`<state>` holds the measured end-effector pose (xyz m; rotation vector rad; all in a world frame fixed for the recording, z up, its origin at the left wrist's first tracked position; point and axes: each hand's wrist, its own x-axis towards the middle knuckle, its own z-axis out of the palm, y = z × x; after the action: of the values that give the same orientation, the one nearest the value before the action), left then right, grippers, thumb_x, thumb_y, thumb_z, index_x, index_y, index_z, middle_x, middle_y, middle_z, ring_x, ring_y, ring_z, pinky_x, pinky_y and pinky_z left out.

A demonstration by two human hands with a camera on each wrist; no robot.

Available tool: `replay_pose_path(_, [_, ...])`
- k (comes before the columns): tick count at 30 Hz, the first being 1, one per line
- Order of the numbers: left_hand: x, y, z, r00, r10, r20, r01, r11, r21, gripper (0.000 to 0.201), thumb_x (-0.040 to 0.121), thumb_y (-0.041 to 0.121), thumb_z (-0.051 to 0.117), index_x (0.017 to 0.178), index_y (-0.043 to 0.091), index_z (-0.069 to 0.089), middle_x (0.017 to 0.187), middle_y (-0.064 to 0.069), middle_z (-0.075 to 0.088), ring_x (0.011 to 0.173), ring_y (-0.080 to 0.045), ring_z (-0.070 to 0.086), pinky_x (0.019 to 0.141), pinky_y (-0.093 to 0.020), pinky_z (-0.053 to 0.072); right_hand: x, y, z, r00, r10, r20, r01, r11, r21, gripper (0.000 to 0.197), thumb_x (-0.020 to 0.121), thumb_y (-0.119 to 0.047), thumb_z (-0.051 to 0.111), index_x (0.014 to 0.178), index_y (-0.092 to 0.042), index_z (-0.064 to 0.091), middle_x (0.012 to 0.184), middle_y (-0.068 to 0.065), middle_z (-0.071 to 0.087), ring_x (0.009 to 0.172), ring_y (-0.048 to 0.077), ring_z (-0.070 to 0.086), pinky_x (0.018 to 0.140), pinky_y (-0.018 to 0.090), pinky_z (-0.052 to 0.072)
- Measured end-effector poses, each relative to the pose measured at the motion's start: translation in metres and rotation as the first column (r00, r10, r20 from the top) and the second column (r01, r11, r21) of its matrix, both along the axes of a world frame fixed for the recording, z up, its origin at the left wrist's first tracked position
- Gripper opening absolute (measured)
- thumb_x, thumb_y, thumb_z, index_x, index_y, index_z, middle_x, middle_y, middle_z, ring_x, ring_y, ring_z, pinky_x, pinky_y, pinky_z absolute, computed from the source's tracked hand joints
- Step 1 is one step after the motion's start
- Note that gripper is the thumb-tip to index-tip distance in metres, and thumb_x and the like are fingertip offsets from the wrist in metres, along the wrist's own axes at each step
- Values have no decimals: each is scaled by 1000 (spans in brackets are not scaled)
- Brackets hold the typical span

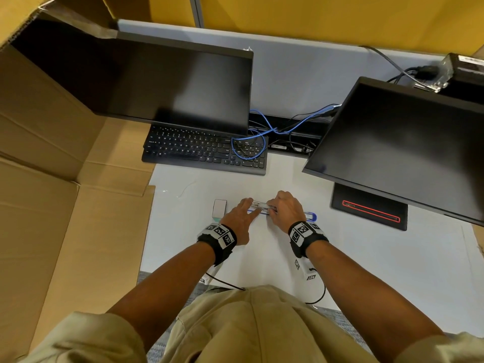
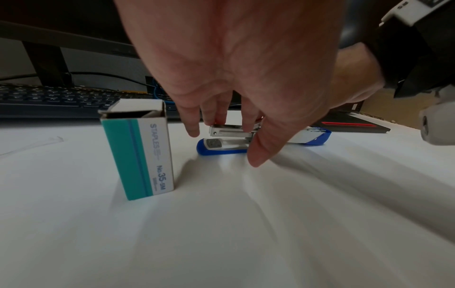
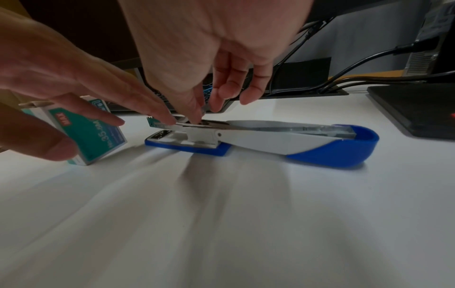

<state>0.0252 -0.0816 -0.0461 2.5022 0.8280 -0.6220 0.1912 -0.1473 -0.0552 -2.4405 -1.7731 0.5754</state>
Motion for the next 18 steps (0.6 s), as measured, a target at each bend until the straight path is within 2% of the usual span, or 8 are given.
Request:
replay_pose_path(3, [1,1,1,1000,8,3,-8,1000,-16,90,81,11,61,155,24,11,163,-7,-4,152,-27,9,115,-42,38,-5,4,0,1000,-7,-4,7,1000,-9,24,95,-25,51,106,-16,71,100,10,60,93,25,55,76,33,46])
replay_pose_path(7, [1,0,4,1000,22,19,-22,999,-26,89,82,8,60,155,23,11,164,-6,-3,153,-24,1,116,-41,35,-12,7,0,998,-45,-43,45,999,-1,23,94,-20,51,104,-13,71,102,10,58,97,27,54,78,35,45])
replay_pose_path(13, [1,-1,7,999,50,20,-49,997,-51,93,79,7,60,155,18,8,164,-5,-2,153,-24,1,119,-41,31,-17,14,0,997,-35,-64,35,999,-6,22,95,-16,50,95,-10,71,99,12,58,96,28,54,74,32,42])
replay_pose_path(18, [2,-4,9,999,47,-1,-47,999,-16,90,82,10,60,155,13,8,164,-7,-2,153,-25,0,122,-40,26,-22,19,-2,993,-56,-108,57,998,9,17,94,-13,54,100,-9,69,99,13,63,97,29,58,79,33,45])
